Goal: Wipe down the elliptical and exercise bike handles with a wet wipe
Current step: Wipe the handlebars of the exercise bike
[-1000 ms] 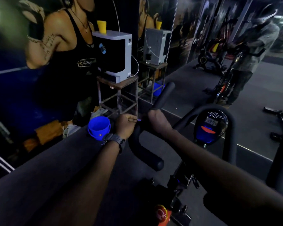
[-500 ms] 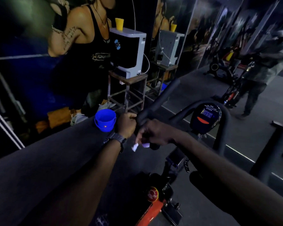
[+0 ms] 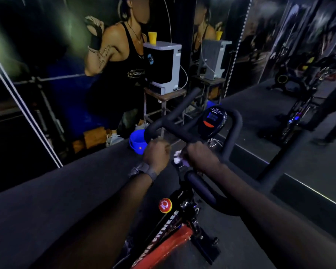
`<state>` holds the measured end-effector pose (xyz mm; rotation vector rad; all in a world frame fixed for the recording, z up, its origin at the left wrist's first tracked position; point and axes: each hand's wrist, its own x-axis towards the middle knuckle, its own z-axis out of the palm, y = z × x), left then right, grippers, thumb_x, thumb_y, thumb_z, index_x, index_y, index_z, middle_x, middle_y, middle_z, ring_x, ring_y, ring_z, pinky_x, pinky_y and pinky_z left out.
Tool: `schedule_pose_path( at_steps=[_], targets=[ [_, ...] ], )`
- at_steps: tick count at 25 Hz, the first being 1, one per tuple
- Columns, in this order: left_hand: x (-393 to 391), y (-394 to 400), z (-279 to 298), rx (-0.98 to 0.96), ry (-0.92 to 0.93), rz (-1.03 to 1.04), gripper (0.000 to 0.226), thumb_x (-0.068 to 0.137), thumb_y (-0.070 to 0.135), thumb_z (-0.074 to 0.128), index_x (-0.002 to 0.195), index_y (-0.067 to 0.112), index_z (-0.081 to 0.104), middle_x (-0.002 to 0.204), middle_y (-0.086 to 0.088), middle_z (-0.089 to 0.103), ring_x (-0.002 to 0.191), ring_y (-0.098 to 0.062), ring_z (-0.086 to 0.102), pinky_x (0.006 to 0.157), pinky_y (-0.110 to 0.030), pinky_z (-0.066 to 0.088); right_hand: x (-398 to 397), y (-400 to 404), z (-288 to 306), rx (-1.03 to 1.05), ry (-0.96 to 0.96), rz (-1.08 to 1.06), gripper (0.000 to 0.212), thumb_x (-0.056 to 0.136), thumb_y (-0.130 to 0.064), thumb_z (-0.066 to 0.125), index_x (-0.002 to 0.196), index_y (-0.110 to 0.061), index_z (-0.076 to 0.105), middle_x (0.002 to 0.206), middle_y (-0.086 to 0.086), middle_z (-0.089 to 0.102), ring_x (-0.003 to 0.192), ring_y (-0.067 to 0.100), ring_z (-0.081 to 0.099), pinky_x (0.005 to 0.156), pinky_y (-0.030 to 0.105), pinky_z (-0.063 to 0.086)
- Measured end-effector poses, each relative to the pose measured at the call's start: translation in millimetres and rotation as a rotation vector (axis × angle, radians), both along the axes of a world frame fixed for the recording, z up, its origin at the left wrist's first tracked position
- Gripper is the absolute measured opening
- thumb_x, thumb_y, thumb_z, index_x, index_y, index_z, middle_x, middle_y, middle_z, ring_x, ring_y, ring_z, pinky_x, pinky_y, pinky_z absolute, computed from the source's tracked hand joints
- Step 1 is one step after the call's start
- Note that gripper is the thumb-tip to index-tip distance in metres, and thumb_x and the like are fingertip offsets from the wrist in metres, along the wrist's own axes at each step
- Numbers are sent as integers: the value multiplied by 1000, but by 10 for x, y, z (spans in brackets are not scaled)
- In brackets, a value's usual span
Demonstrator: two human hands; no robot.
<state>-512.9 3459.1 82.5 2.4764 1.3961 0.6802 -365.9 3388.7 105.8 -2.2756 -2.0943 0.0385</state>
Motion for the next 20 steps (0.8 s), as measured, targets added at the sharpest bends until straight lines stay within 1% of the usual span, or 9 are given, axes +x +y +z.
schedule_pose_path(
  at_steps=[2,4,6,7,10,13,16,18,20],
  targets=[
    [46,-225,-54,78,78,-149,34,83,29,47,87,13,76,95,-10,73,101,-32,63,106,-34,32,22,-54,-89,-61,47,35,28,80,-22,68,105,-9,70,103,14,71,99,32,67,83,39,55],
    [45,-260,-85,65,86,-178,39,76,32,42,85,15,76,88,-11,74,97,-32,65,118,-35,16,4,-24,-66,32,19,30,28,83,-19,67,109,-8,70,105,14,70,100,32,67,84,41,56],
    [35,-272,-98,28,48,-142,32,80,27,49,92,15,76,89,-15,74,99,-34,64,121,-34,14,-47,-42,-6,67,-56,-26,27,92,-13,57,117,-6,64,113,16,66,107,34,64,88,41,52],
    [29,-291,-80,10,24,-130,27,82,23,52,94,14,75,90,-17,74,102,-34,62,121,-32,13,-59,-47,8,37,-88,5,26,95,-13,55,118,-5,64,114,16,65,109,34,62,89,40,49],
    [-25,-268,-78,-22,-16,-174,30,81,21,51,100,15,74,95,-11,74,102,-31,63,119,-26,7,4,5,51,-14,34,56,23,87,-15,65,107,-8,73,106,14,72,103,31,66,87,33,48],
    [-93,-267,-7,-37,-4,-206,31,81,13,53,105,12,72,103,-12,74,105,-32,63,116,-29,17,-78,69,-1,14,-17,-35,23,90,-16,62,109,-5,69,107,16,70,104,33,66,86,37,51],
    [-162,-312,51,-60,3,-226,30,85,7,58,112,9,70,113,-14,71,114,-33,58,104,-32,34,-178,32,-32,-22,96,9,19,82,-18,68,100,-16,74,100,11,73,98,30,68,84,33,53],
    [-281,-304,93,-63,-22,-219,34,83,4,58,115,11,69,115,-13,70,112,-33,61,94,-36,47,-156,50,72,-24,45,-15,23,83,-15,66,105,-10,71,103,16,71,99,34,68,84,36,54],
    [-480,-252,255,-14,-61,-145,38,85,4,56,119,15,67,119,-11,68,112,-32,62,91,-39,51,-193,149,349,119,14,-20,22,83,-11,62,103,-2,67,98,22,68,94,39,68,78,42,54]
  ],
)
